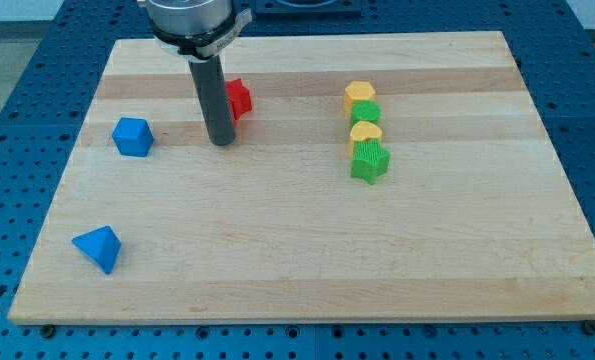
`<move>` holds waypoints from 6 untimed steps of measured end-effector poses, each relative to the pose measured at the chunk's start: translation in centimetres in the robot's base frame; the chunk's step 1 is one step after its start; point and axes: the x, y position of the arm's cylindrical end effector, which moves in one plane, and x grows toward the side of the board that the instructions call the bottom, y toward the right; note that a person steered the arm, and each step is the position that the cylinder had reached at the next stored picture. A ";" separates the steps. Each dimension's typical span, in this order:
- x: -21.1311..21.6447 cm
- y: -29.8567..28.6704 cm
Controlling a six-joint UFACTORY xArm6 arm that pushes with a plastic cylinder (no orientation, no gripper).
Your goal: Point your arm at blue cube
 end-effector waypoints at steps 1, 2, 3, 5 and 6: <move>2.7 -0.1; 4.7 -2.1; 4.8 -6.5; 4.8 -16.2; 3.9 -19.2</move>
